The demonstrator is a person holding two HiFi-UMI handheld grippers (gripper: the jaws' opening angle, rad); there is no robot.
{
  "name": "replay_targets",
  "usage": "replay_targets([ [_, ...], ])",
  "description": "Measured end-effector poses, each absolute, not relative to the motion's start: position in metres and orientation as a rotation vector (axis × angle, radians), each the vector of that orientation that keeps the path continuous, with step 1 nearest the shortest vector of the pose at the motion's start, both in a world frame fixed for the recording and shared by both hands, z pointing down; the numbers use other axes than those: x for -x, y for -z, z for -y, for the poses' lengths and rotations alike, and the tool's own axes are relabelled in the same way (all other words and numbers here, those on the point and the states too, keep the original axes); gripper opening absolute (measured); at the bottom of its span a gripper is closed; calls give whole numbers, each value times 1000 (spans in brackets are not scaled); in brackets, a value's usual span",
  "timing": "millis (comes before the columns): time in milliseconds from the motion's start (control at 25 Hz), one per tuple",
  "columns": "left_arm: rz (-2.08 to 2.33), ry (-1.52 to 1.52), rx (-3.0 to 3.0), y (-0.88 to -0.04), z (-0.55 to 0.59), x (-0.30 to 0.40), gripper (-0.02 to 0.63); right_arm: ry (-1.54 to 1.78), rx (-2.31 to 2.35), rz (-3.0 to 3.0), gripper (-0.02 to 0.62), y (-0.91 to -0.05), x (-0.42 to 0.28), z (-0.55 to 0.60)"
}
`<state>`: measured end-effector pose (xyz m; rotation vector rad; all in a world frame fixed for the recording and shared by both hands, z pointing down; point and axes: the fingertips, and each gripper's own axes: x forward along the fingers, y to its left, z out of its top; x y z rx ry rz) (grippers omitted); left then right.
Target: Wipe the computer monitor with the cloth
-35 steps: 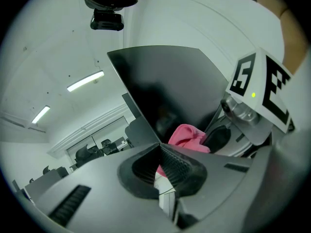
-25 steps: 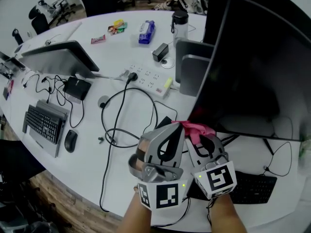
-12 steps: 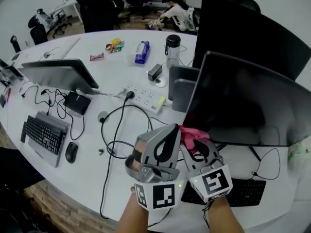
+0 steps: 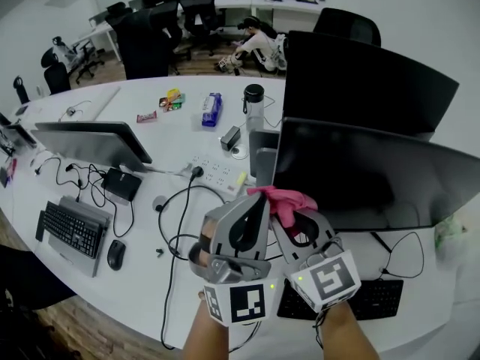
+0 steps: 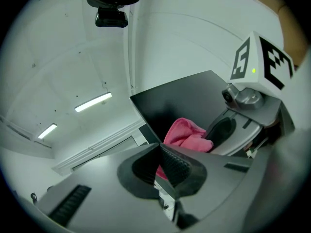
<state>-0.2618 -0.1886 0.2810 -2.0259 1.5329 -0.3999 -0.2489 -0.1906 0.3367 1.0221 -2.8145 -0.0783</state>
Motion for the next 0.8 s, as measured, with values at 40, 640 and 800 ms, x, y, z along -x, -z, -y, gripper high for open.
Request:
replay_targets([
  [40,-1529,393,2019,-275,188,261,5,97,-1028,2824,63,-329,250,192],
  [640,-1513,275,1896,-193,184,266,6,318,-1117,2890,63,-226,255,200],
  [800,-1495,257,1863,-173,184,264,6,363,-1141,2911,63,-204,254,202],
])
